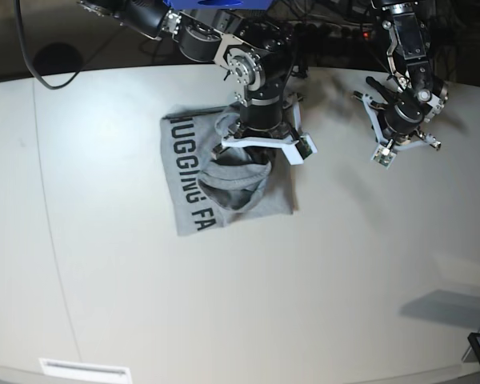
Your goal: Fold the T-shirt properly
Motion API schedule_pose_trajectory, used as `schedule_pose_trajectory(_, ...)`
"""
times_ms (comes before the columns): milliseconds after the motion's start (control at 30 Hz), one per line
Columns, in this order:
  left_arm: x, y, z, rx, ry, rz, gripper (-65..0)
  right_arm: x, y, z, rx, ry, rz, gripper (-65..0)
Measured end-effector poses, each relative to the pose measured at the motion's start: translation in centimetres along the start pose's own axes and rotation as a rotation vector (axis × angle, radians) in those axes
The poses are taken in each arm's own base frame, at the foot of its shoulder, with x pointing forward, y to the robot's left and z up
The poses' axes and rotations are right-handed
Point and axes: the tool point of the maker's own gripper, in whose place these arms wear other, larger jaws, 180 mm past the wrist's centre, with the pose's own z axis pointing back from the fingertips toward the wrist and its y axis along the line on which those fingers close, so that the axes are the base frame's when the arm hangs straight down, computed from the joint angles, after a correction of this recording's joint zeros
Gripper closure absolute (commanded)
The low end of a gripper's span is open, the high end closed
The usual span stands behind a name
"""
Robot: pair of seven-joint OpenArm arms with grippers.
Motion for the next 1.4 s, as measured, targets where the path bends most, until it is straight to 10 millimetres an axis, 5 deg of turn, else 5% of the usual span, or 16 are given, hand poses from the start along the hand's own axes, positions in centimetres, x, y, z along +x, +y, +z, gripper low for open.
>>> schedule_pose_trajectory(267,0.4,0.4,-1.0,-0.005,-0.018,0.038,0.0,0.3,0.0,0.1,0.002,-0.016,0.007,-31.8)
schedule_pose_trajectory(567,1.0,1.0,-1.7,-0.004,-0.035,0.057,0.0,6.2,-2.0,3.0,0.015,-0.245,-0.062,-33.2)
schedule_pose_trajectory(733,0.9,1.0,-1.7,-0.005,-0.033,0.054,0.0,7.2,-5.8,3.4,-0.038,-0.259,-0.184,-33.2)
schedule_pose_trajectory(833,0.6,1.3,-1.5,-0.002,-0.032,0.051,0.0,5.0,-12.2,2.5,-0.199,-0.212,-0.284,-29.0)
schedule_pose_trajectory(900,-0.5,1.6,-1.3,0.003,-0.006,0.032,0.0,3.1,-14.6,2.4,-0.26,-0.178,-0.302,-14.1)
schedule_pose_trajectory(967,-0.9,1.5,-1.0,0.002,-0.022,0.022,0.0,1.4,-14.7,2.1,-0.261,-0.125,-0.325,0.0)
schedule_pose_trajectory(1167,-2.1,1.4,-0.5,0.005,-0.043,0.048,0.0,-2.4,-14.8,2.0,-0.282,-0.017,-0.367,-0.3)
schedule_pose_trajectory(1400,-4.5,3.4,0.4,0.062,0.015,0.097,0.0,-3.5,-11.3,1.3,-0.082,0.046,-0.535,-0.3)
